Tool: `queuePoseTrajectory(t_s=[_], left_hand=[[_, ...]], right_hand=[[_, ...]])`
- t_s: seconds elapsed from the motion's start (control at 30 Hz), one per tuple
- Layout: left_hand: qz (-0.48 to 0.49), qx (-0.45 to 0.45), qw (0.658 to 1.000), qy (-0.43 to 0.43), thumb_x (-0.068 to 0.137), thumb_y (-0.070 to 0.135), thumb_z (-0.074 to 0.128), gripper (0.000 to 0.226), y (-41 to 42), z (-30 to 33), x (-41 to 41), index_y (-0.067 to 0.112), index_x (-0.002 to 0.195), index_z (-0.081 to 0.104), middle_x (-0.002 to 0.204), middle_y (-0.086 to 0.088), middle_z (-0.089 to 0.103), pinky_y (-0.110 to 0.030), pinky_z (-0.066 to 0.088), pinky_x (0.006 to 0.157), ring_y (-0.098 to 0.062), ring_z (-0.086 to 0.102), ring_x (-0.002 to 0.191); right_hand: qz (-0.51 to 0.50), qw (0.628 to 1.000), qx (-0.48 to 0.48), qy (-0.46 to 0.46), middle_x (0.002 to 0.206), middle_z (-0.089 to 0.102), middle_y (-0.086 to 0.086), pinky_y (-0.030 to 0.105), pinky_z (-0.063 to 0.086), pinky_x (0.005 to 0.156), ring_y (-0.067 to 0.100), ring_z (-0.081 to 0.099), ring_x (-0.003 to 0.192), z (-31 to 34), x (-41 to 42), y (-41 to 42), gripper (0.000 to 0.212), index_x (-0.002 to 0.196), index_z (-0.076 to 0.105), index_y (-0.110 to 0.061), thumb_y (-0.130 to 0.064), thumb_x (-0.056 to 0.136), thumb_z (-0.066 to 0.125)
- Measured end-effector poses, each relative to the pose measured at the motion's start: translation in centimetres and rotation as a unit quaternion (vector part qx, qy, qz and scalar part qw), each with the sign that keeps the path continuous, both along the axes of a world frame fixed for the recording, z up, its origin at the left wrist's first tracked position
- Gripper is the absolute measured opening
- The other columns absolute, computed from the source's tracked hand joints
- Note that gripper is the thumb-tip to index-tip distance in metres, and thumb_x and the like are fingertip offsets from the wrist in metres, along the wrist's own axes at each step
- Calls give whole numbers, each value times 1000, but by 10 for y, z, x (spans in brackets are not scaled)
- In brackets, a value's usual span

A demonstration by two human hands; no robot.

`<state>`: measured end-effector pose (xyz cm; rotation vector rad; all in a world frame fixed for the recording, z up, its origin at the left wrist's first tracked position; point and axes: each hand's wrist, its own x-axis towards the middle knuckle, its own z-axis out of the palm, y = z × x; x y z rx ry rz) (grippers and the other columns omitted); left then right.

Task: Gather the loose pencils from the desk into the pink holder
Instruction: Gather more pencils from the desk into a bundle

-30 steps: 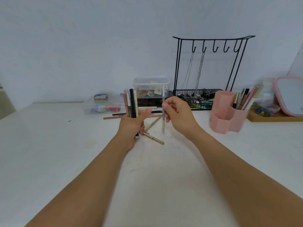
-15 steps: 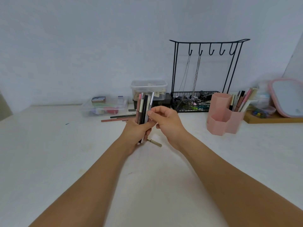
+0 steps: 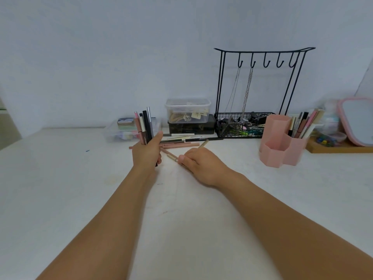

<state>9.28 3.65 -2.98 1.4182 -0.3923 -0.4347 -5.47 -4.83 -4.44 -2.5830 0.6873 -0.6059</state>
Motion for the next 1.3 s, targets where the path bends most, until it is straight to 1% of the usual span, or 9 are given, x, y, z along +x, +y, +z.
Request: queuePoseTrajectory(t_s=[0.13, 0.3, 0.47, 0.63, 0.87, 0.93, 1.0, 1.1, 1.3], left_hand=[[0, 12, 1000, -16, 89, 42, 72, 30, 1, -6, 1, 15, 88, 60, 61, -3, 50, -30, 37, 52, -17, 44, 47], [-13, 28, 999, -26, 89, 45, 72, 33, 0, -6, -3, 16, 82, 57, 63, -5, 48, -27, 34, 48, -19, 42, 51], [-33, 54, 997, -41, 88, 51, 72, 37, -2, -7, -8, 17, 85, 59, 66, -6, 48, -25, 33, 43, -19, 43, 52], [-36, 71, 995, -55, 88, 53, 71, 36, -3, -6, -12, 19, 83, 58, 71, -7, 53, -26, 36, 48, -19, 48, 58], [-45, 66, 996, -44, 88, 54, 70, 39, -4, -5, -13, 17, 89, 59, 70, -7, 54, -27, 38, 48, -19, 47, 58], [-56, 45, 997, -27, 85, 54, 75, 41, -4, -6, -13, 17, 85, 57, 61, -3, 50, -29, 38, 51, -18, 44, 52], [-70, 12, 997, 4, 76, 55, 82, 46, -4, -6, -15, 15, 86, 60, 50, 3, 46, -32, 37, 54, -16, 41, 47], [-116, -58, 990, 55, 63, 54, 90, 54, -4, -4, -24, 13, 90, 68, 46, 7, 40, -31, 32, 52, -14, 35, 45], [-172, -109, 979, 23, 55, 45, 92, 40, -1, 0, -40, 19, 72, 67, 60, -1, 61, -26, 39, 50, -16, 50, 53]], right_hand=[[-37, 999, -1, 2, 70, 60, 5, 42, 45, 66, 23, 54, 71, 4, -8, -5, 47, 67, 61, -11, -44, 99, 48], [-63, 998, 16, -23, 87, 74, -6, 27, 48, 73, 8, 59, 76, 6, -16, -14, 10, 89, 80, -18, -20, 89, 71], [-90, 993, 74, -17, 74, 64, -12, 9, 36, 57, 1, 54, 66, 12, -16, -15, 11, 94, 80, -14, -12, 85, 74], [-92, 986, 135, 36, 80, 66, -9, 18, 44, 64, 10, 59, 77, 19, -18, -20, 6, 89, 78, -14, -12, 86, 74], [-146, 975, 83, 148, 83, 64, 9, 29, 43, 60, 27, 62, 83, 16, -11, -20, 15, 82, 63, -8, -16, 93, 58], [-147, 977, 113, 104, 71, 54, 4, 28, 40, 59, 22, 52, 69, 21, -17, -18, 23, 73, 59, -13, -15, 96, 57], [-141, 959, 238, -60, 69, 52, 3, 28, 39, 60, 16, 45, 63, 31, -25, -14, 26, 73, 64, -13, -15, 98, 58], [-46, 858, 438, -263, 80, 58, 7, 24, 47, 67, 11, 50, 67, 44, -27, -1, 15, 94, 69, -2, -11, 99, 58], [54, 866, 407, -285, 78, 67, 11, 22, 53, 69, 14, 64, 66, 27, -3, 27, 18, 108, 69, 8, -2, 96, 60]])
